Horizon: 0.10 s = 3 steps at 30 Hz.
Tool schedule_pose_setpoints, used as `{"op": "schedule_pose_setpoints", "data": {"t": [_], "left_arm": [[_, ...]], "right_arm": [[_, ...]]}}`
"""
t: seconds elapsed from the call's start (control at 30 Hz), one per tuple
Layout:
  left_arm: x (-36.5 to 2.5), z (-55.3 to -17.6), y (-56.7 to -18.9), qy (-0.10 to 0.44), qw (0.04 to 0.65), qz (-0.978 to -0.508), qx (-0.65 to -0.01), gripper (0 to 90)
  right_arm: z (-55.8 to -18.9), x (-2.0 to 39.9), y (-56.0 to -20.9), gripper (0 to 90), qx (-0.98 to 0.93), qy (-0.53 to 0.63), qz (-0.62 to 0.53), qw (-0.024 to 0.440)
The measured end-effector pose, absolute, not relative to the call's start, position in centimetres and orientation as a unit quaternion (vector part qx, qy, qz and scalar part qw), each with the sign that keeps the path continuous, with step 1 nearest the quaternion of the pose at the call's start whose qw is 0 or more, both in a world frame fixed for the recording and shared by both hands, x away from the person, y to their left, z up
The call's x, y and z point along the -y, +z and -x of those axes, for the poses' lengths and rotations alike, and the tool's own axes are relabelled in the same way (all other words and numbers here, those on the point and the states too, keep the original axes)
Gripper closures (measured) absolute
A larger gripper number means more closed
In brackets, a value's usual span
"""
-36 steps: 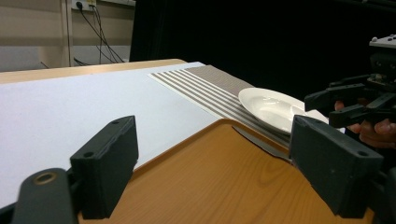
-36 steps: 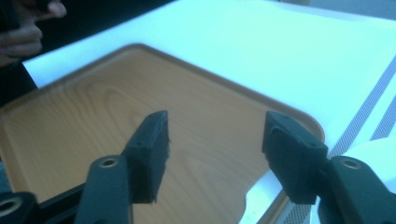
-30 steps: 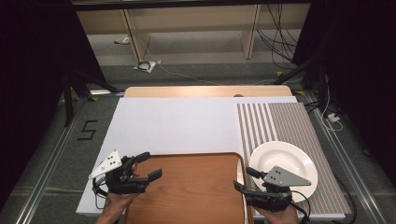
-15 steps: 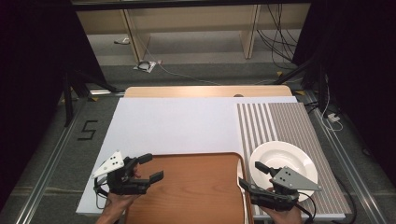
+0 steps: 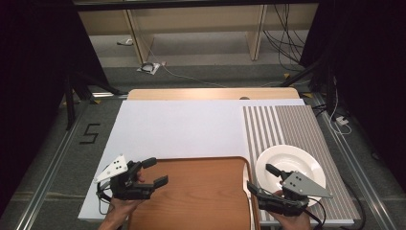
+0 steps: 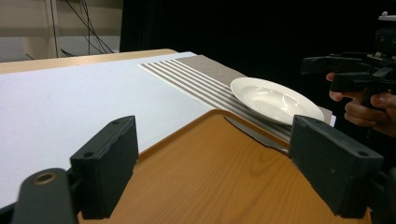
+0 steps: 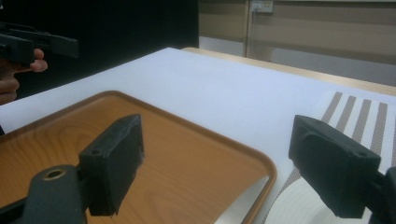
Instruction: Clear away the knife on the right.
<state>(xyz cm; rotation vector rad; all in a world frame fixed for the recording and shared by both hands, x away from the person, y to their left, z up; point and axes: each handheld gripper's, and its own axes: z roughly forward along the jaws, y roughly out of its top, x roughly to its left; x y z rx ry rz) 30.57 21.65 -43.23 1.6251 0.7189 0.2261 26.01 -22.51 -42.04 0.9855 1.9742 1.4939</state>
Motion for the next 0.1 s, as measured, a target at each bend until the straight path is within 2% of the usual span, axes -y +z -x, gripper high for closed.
{"op": "schedule_pose_setpoints", "data": {"t": [0.1], "left_arm": [[-21.69, -30.58, -43.22, 0.099, 0.625, -0.708, -0.313, 15.8]], "right_arm": [[-25.99, 22.45, -42.03, 19.1, -0.721, 0.544, -0.358, 0.237]]}}
